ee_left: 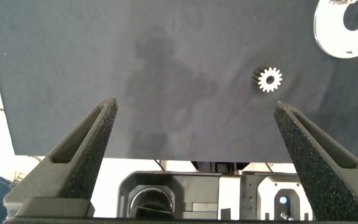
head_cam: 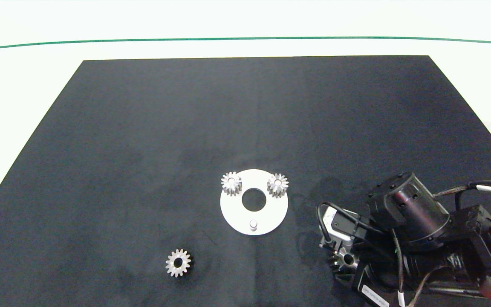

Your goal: Remove an incorrectly installed larger gear and replace it with the correct smaller gear

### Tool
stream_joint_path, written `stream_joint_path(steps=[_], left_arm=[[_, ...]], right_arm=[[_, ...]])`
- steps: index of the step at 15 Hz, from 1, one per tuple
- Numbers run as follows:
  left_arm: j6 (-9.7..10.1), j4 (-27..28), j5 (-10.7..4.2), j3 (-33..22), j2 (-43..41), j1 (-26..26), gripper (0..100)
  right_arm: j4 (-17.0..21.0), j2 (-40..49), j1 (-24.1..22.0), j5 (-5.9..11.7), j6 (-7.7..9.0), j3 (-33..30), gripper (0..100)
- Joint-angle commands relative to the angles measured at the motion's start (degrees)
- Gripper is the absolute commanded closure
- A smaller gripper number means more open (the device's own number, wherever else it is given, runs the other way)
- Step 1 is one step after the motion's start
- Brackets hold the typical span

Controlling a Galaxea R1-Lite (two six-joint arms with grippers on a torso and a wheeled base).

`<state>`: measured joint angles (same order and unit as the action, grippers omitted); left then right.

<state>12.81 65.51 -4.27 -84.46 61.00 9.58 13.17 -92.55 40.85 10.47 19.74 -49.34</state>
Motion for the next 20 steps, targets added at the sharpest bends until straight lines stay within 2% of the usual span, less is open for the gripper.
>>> stream_joint_path(steps=[1,2,3,11,14,15,16,19,20], left_arm=[[0.11,0.32,-0.04,-0.01,0.08,0.0,0],[0.11,0.41,-0.04,-0.01,0.08,0.0,0],[0.11,0.41,-0.04,-0.01,0.08,0.0,0],[0.11,0.32,-0.04,0.08,0.17,0.0,0],[0.11,0.32,-0.04,0.17,0.43,0.0,0],[0.2,0.05,0.14,0.52,0.52,0.09,0],[0.28,-0.3,0.49,0.52,0.52,0.17,0],[1.25,-0.56,0.58,1.22,2.19,3.25,0],[1.43,-0.56,0.58,2.02,2.81,4.3,0]], right_arm=[[0.28,-0.09,-0.07,0.16,0.13,0.38,100],[0.28,-0.09,-0.07,0.16,0.21,0.47,100],[0.28,-0.09,-0.07,0.16,0.13,0.47,0],[0.28,0.97,0.9,0.69,0.3,-1.47,0],[1.07,3.96,3.09,0.87,0.3,-5.51,0],[1.51,4.13,3.18,0.95,-0.84,-7.35,0],[3.62,4.22,3.18,1.48,-2.51,-10.08,0],[16.8,4.05,2.57,4.65,-8.66,-22.82,0],[19.18,4.22,2.04,6.05,-10.95,-25.99,0]])
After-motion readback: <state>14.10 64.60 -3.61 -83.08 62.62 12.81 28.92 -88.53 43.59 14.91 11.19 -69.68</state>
